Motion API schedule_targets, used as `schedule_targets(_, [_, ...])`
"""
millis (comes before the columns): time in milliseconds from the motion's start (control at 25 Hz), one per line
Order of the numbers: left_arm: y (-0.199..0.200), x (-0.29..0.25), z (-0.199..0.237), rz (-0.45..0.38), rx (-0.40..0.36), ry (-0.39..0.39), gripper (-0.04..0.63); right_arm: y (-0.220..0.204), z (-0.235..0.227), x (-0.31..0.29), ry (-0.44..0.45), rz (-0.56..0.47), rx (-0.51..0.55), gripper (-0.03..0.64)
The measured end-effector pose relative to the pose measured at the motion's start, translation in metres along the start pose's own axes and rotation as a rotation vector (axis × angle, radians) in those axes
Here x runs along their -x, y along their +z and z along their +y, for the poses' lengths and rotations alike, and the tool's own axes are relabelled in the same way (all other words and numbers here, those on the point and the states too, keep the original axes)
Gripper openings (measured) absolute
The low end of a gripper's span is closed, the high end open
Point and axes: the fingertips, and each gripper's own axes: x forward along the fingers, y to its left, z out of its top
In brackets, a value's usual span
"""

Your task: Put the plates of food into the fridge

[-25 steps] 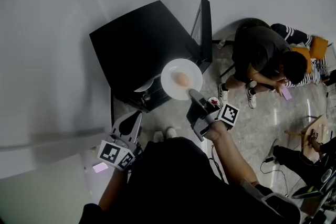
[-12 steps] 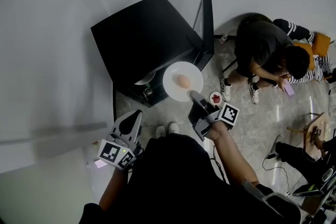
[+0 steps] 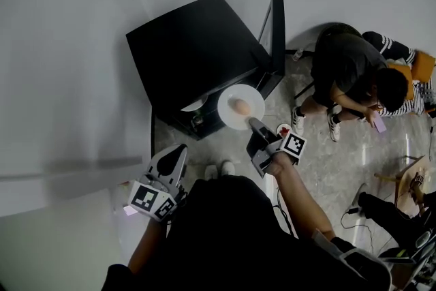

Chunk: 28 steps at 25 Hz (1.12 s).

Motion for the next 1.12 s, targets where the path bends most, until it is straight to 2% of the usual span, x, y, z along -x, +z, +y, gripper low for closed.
schedule_targets(480, [0.005, -0.011, 0.013, -0.003, -0.014, 0.027, 0.024, 0.025, -0.043, -0.041, -0.029, -0.009, -0.023, 0.044])
schedule_targets(1120, [0.007, -0.014, 0.023, -0.002, 0.013, 0.068, 0.023, 0.041, -0.056, -0.105, -0.057, -0.053, -0.058, 0.044])
